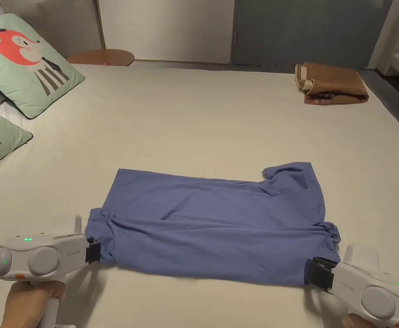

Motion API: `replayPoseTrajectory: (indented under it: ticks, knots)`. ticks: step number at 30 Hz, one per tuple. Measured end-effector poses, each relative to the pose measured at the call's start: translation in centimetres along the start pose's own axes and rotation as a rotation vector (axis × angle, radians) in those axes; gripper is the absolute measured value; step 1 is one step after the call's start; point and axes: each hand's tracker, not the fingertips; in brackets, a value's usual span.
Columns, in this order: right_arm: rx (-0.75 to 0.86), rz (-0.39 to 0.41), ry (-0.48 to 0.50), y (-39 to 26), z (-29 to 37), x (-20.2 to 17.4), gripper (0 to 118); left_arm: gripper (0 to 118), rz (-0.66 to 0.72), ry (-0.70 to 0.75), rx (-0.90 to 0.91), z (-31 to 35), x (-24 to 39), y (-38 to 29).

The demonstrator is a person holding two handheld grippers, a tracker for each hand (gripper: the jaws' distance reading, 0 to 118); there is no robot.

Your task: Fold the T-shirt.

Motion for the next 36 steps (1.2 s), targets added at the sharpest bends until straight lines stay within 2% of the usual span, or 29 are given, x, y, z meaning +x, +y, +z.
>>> replayPoseTrajectory:
  ticks: [1, 2, 3, 11, 19, 21, 24, 31, 32, 33, 34, 35, 36]
  knots:
    - [0.005, -0.01, 0.041, -0.1, 0.1, -0.1, 53, 4, 0.002, 0.005, 0.004, -0.1, -0.1, 0.0]
    - [0.011, -0.014, 0.041, -0.2, 0.3, -0.1, 25, 4, 0.004, 0.01, 0.007, 0.0, -0.4, -0.2]
    - [0.012, -0.009, 0.037, -0.2, 0.6, -0.1, 16, 4, 0.011, 0.017, 0.012, 0.1, -0.6, -0.2]
    - [0.086, 0.051, 0.025, -0.2, 4.8, 0.9, 15, 4, 0.092, 0.009, 0.027, 2.5, -3.3, -1.6]
    - [0.077, 0.009, 0.033, -5.0, 9.7, 3.5, 15, 4, 0.115, -0.001, -0.018, 5.8, -3.9, -7.6]
    - [0.061, 0.006, 0.029, -6.2, 10.0, 4.0, 15, 4, 0.106, 0.008, -0.036, 6.2, -3.9, -9.1]
    - [0.028, 0.044, -0.003, -7.9, 9.0, 4.6, 15, 4, 0.1, 0.016, -0.069, 6.1, -3.9, -10.7]
    - [0.003, 0.021, -0.015, -8.4, 8.4, 4.3, 18, 6, 0.096, 0.049, -0.092, 5.7, -3.8, -10.5]
    - [0.001, 0.013, -0.015, -8.0, 8.7, 4.1, 23, 13, 0.094, 0.051, -0.097, 5.9, -3.8, -10.2]
    - [-0.005, 0.007, -0.023, -7.7, 9.1, 3.9, 32, 25, 0.094, 0.056, -0.101, 6.1, -3.4, -10.0]
    - [0.004, 0.001, -0.031, -7.2, 9.7, 3.7, 42, 45, 0.096, 0.063, -0.102, 6.4, -3.3, -9.7]
    - [0.034, -0.001, -0.033, -6.6, 10.4, 3.5, 61, 72, 0.091, 0.064, -0.099, 6.7, -3.2, -9.1]
    - [0.075, 0.0, -0.026, -6.0, 10.3, 3.8, 79, 87, 0.087, 0.056, -0.068, 7.3, -2.8, -8.7]
